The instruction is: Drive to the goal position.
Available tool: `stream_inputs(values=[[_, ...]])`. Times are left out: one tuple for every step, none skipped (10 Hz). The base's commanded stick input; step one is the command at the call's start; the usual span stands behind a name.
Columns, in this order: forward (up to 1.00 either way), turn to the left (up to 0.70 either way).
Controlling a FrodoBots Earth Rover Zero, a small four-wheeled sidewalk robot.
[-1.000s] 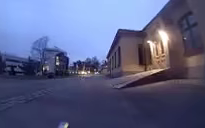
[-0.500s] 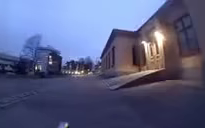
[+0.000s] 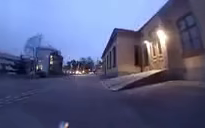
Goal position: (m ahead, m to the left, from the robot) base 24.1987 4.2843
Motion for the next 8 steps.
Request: stream_inputs(values=[[0.5, 0.0], [0.5, 0.0], [0.5, 0.0], [0.5, 0.0], [0.5, 0.0], [0.5, 0.0], [0.5, 0.0], [0.5, 0.0]])
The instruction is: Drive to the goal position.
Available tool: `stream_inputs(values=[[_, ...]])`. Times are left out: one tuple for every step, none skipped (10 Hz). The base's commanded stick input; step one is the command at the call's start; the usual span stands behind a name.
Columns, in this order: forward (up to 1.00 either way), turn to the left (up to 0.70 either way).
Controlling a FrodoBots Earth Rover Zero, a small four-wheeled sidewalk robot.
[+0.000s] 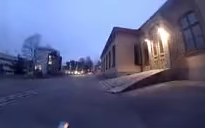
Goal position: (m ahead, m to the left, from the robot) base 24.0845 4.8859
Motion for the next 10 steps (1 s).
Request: stream_inputs(values=[[0.5, 0.0], [0.5, 0.0], [0.5, 0.0], [0.5, 0.0], [0.5, 0.0], [0.5, 0.0], [0.5, 0.0], [0.5, 0.0], [0.5, 0.0], [0.5, 0.0]])
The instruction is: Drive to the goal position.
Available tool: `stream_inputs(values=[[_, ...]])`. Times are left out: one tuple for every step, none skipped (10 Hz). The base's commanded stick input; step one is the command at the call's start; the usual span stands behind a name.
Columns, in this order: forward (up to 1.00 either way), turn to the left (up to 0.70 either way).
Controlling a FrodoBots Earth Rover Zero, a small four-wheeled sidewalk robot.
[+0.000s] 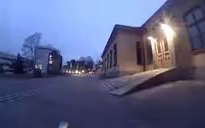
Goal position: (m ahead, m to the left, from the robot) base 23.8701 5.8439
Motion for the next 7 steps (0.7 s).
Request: stream_inputs(values=[[0.5, 0.0], [0.5, 0.0], [0.5, 0.0], [0.5, 0.0], [0.5, 0.0], [0.5, 0.0], [0.5, 0.0]])
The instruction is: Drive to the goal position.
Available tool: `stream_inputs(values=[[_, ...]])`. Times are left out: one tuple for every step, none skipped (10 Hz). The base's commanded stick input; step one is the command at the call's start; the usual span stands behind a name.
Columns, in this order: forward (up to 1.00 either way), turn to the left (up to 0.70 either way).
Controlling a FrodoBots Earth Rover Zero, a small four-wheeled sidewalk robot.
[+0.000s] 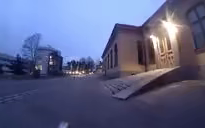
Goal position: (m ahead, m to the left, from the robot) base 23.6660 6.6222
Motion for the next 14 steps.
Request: stream_inputs(values=[[0.5, 0.0], [0.5, 0.0], [0.5, 0.0], [0.5, 0.0], [0.5, 0.0], [0.5, 0.0], [0.5, 0.0], [0.5, 0.0], [0.5, 0.0], [0.5, 0.0], [0.5, 0.0], [0.5, 0.0], [0.5, 0.0], [0.5, 0.0]])
